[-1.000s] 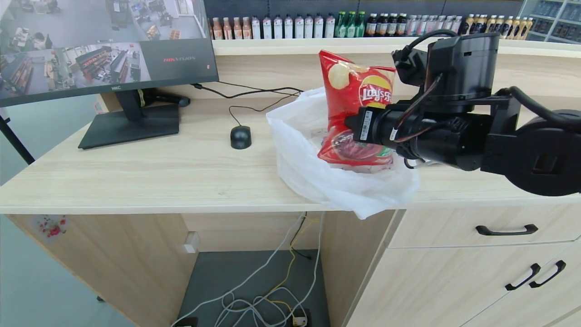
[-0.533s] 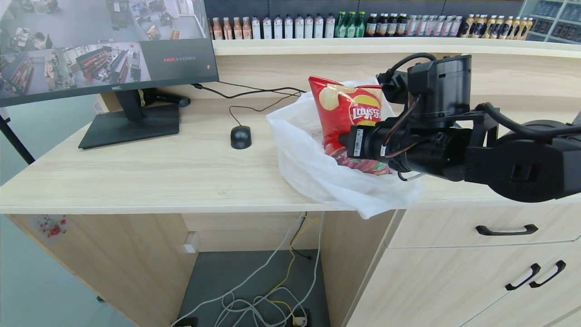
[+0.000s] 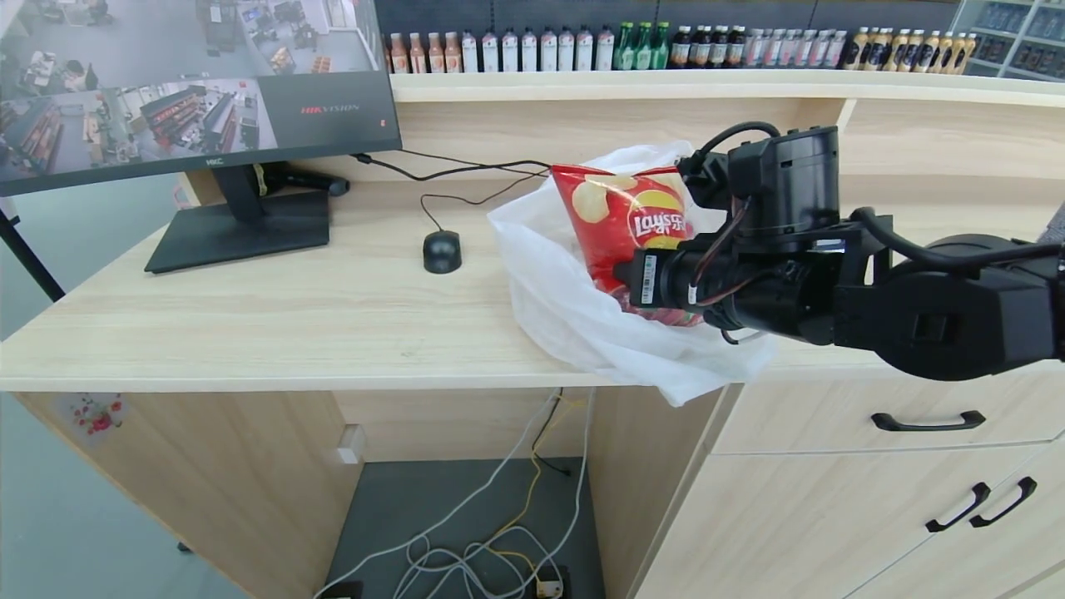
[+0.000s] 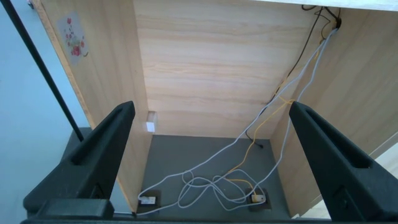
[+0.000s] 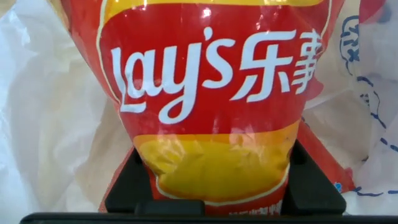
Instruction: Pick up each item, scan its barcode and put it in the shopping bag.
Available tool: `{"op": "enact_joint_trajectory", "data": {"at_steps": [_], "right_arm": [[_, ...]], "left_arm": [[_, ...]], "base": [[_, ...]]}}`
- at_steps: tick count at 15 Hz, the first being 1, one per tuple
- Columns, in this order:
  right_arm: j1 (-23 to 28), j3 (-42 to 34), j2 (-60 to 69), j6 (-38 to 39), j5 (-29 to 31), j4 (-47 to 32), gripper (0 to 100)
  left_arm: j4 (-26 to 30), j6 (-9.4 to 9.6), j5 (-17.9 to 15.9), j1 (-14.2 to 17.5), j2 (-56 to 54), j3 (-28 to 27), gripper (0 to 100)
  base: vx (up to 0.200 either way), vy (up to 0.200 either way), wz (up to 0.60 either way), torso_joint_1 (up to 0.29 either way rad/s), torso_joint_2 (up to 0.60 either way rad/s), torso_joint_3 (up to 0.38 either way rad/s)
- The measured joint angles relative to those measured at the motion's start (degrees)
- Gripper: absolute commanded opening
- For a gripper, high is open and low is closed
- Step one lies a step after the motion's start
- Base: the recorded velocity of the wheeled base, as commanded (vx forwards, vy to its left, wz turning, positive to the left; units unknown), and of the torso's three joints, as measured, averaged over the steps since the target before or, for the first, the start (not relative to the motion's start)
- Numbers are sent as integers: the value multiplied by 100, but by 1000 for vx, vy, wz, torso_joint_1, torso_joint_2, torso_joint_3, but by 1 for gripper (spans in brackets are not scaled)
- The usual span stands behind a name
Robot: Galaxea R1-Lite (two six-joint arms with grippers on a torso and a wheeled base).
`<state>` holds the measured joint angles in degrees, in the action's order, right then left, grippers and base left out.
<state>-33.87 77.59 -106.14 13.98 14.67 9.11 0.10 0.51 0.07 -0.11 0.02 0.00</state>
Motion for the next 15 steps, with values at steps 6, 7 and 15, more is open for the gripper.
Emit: {"op": "enact_joint_trajectory", "data": {"at_steps": [6, 7, 15], "right_arm": [[10, 16, -135, -44, 13, 9, 100], [11, 41, -141, -68, 13, 13, 100], [-83, 83, -24, -323, 35, 132, 100]], "left_arm": [[0, -7, 0, 4, 0, 0, 100], [0, -5, -2, 4, 0, 0, 100], [-2, -7, 0, 4, 0, 0, 100]], "base": [[0, 0, 0, 0, 0, 0], [0, 0, 0, 0, 0, 0], [0, 0, 0, 0, 0, 0]]}}
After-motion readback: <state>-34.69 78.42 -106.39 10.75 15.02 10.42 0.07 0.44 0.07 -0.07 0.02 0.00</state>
